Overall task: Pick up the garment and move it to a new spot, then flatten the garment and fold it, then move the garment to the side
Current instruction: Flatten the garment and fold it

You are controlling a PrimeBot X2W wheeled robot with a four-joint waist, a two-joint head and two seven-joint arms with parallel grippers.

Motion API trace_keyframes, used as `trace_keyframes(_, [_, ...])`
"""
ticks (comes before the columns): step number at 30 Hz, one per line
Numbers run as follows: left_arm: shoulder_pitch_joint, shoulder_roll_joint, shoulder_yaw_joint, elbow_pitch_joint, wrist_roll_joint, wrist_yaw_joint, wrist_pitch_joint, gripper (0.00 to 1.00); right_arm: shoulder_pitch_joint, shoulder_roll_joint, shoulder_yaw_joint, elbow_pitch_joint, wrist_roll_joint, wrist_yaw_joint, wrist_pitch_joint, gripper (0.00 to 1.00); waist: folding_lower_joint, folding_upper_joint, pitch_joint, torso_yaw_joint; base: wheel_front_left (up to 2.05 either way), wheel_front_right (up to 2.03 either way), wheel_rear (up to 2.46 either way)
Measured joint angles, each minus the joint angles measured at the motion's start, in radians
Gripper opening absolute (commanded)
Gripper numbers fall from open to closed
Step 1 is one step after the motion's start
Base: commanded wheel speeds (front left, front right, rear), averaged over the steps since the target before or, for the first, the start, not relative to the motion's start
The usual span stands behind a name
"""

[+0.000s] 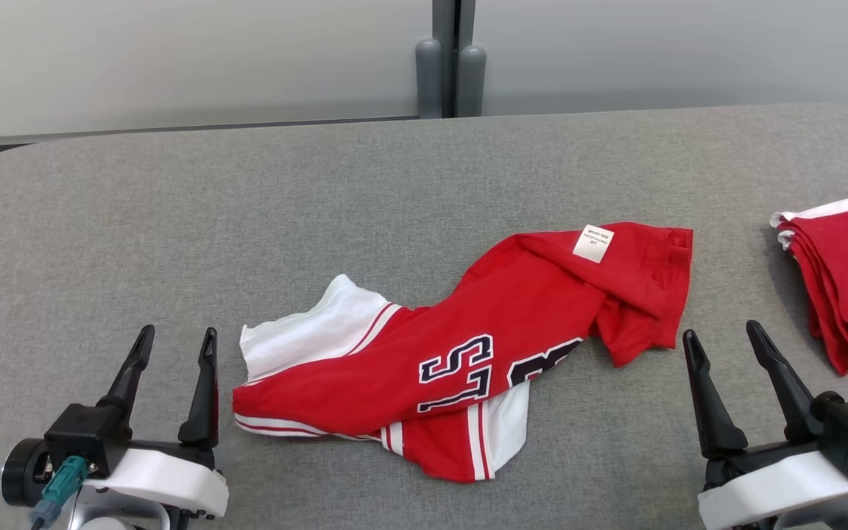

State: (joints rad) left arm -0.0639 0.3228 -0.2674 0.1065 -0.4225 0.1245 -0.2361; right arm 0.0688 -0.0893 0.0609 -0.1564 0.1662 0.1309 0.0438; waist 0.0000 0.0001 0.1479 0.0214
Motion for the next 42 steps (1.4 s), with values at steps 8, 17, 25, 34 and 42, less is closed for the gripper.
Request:
trace_keyframes(8, [0.01,0.006,-0.009,-0.026,-0.001,0.015,0.032,1.0,0.003,0.001,0.002,-0.019,0.0,0.0,0.006,1.0,0.0,0.0,-0.009,-0.009,0.0,0.0,0.0])
trace_keyframes(17, [-0.183,0.016,-0.036,0.037,-0.099,-0.067,0.262,1.0,-0.03,0.005,0.017,-0.019,0.0,0.0,-0.004,1.0,0.0,0.0,0.052,-0.009,0.0,0.0,0.0])
trace_keyframes(25, [-0.286,0.058,-0.074,0.249,-0.214,-0.178,0.537,1.0,-0.05,0.01,0.04,0.008,0.008,0.0,-0.018,1.0,0.0,0.0,0.089,-0.047,0.0,0.0,0.0])
trace_keyframes(34, [-0.328,0.071,-0.138,0.357,-0.218,-0.227,0.569,0.0,-0.056,0.014,0.019,0.022,0.011,0.0,-0.025,1.0,0.0,-0.0001,0.107,-0.062,0.0,0.0,0.0])
trace_keyframes(42, [-0.35,0.061,-0.186,0.371,-0.203,-0.242,0.533,0.0,-0.075,-0.023,-0.082,0.071,0.039,0.0,-0.012,1.0,0.0,0.0,0.117,-0.053,0.0,0.0,0.0])
